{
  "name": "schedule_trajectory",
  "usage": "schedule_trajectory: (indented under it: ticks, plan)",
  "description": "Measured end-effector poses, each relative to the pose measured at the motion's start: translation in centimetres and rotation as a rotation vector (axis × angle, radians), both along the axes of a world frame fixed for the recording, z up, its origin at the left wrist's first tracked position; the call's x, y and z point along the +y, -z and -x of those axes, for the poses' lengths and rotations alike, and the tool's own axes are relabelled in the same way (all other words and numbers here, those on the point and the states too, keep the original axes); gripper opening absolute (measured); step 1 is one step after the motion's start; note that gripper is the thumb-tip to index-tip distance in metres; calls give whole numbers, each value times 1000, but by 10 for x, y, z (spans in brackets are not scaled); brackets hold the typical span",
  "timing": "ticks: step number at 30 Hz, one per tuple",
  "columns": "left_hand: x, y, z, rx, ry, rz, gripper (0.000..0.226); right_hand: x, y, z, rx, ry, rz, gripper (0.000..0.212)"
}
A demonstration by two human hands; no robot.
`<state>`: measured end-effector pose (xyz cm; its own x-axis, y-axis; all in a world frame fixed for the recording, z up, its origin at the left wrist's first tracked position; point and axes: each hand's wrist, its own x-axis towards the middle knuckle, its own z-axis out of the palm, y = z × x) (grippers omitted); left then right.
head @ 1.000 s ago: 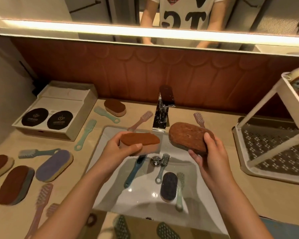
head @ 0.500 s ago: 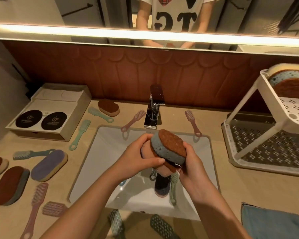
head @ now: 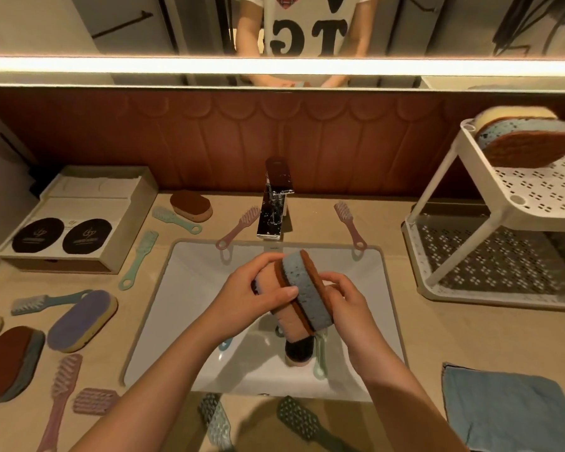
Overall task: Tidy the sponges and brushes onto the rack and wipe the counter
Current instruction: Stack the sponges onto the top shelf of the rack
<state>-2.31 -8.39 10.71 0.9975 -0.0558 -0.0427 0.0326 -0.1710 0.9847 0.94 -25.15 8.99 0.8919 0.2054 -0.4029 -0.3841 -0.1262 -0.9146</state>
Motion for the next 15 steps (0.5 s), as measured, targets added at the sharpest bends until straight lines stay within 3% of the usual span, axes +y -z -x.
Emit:
schedule_trajectory:
  ticks: [4, 8, 11, 15]
  plan:
    - [3, -4, -5, 48, 24, -73, 49, -13, -11, -6, -185, -209, -48, 24]
    - [1, -13, -12, 55, 26, -135, 33, -21, -15, -11, -268, -536, -55, 69]
    - [-1, -19, -16, 55, 13, -121, 28, -20, -14, -13, -289, -567, -98, 84]
    - [-8, -24, -19, 123, -55, -47, 24, -18, -13, -15, -317, -514, -139, 83]
